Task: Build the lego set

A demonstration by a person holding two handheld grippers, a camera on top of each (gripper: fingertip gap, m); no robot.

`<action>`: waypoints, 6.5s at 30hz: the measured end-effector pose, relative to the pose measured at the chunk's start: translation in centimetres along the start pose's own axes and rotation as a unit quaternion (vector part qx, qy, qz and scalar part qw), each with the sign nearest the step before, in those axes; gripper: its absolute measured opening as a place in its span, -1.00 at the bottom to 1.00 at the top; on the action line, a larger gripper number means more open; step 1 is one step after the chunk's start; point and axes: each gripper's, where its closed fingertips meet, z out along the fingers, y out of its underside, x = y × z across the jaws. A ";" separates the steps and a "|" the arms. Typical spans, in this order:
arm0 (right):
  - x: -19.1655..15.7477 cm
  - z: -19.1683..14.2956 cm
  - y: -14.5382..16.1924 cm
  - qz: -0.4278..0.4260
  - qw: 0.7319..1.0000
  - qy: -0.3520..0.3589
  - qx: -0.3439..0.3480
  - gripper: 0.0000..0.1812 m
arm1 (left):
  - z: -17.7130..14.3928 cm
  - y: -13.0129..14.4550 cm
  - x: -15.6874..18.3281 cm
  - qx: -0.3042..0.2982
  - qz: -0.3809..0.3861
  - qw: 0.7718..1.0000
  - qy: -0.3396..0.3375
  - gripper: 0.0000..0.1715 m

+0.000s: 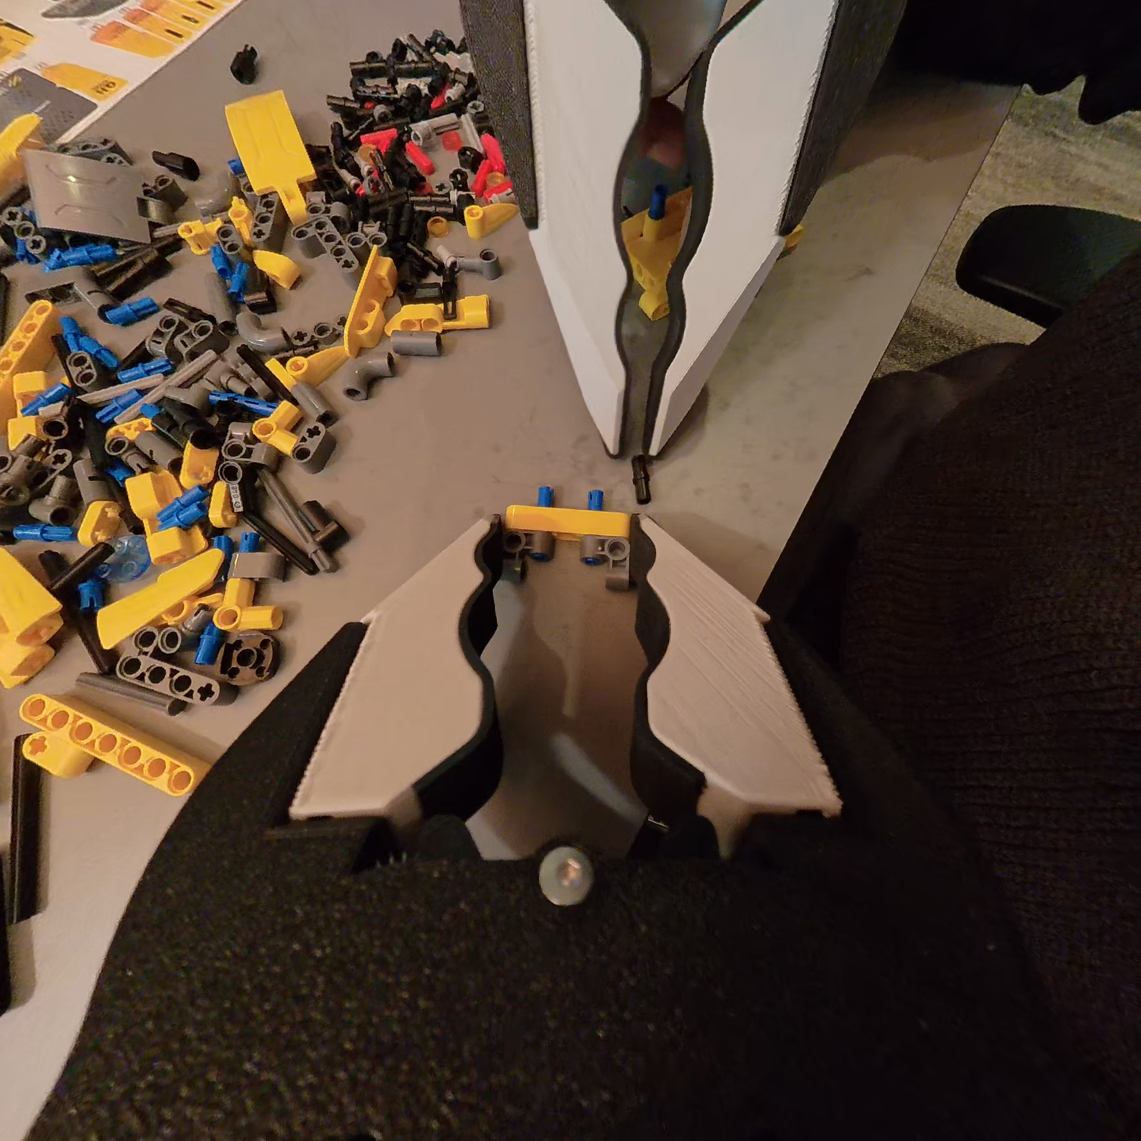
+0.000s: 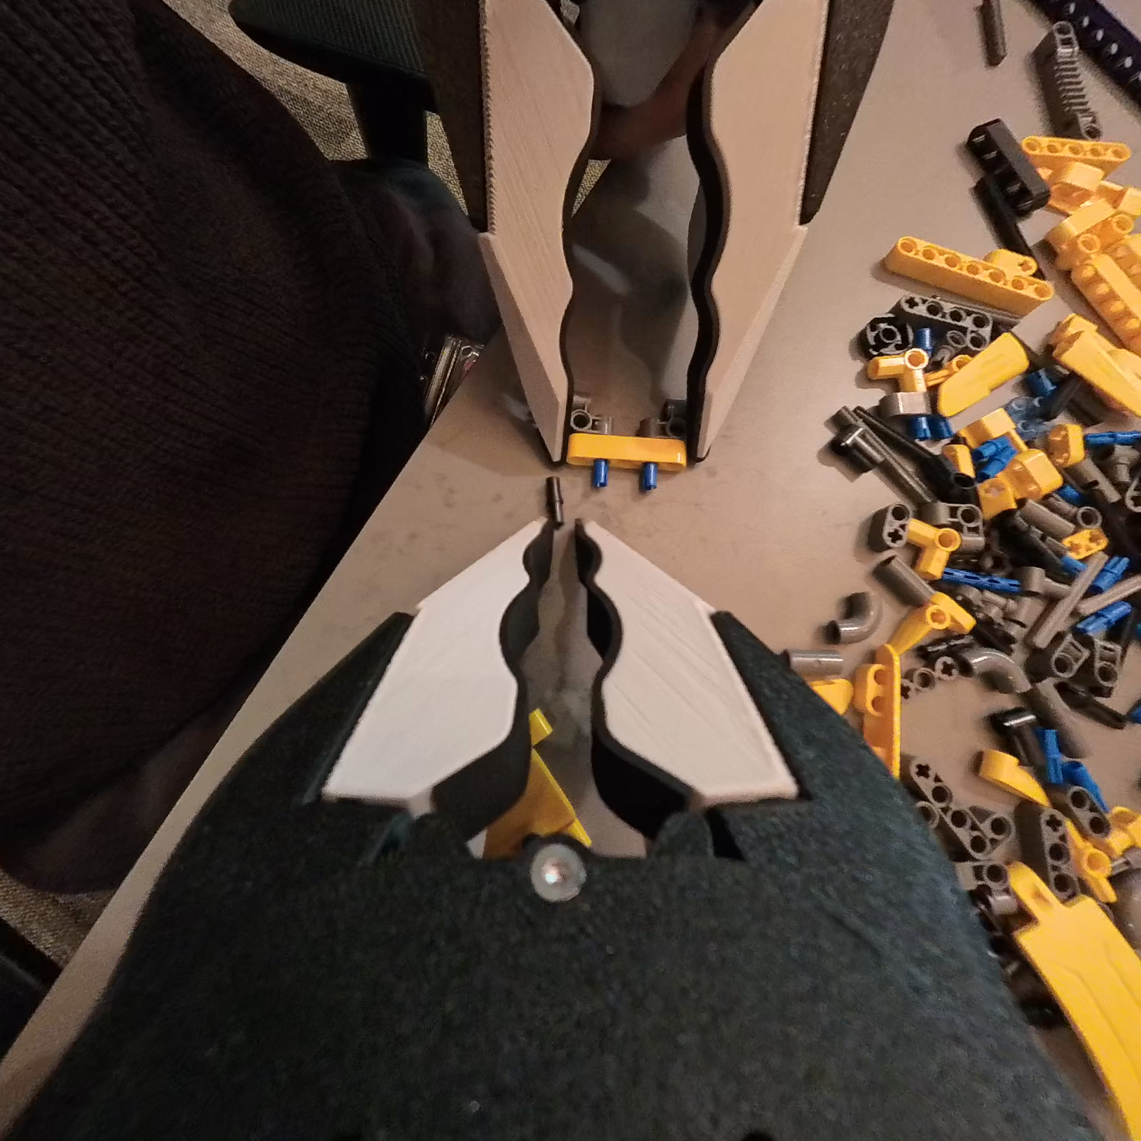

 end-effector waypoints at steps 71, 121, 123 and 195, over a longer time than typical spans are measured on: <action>0.8 0.9 -0.9 0.088 0.996 0.010 0.014 -0.96 | -0.3 0.3 -0.2 -0.033 0.031 0.998 0.035 -0.53; 0.7 1.2 -1.2 0.121 0.991 -0.057 -0.004 -0.98 | -0.1 0.1 -0.4 0.001 -0.043 0.999 -0.005 -0.54; 0.7 1.2 -1.2 0.108 0.992 -0.060 0.002 -0.98 | -0.1 0.1 -0.4 0.004 -0.044 0.999 -0.006 -0.54; 0.0 -7.3 -9.7 -0.178 0.920 0.214 0.278 -0.91 | -7.9 -9.5 2.5 0.350 -0.362 0.791 0.348 -0.96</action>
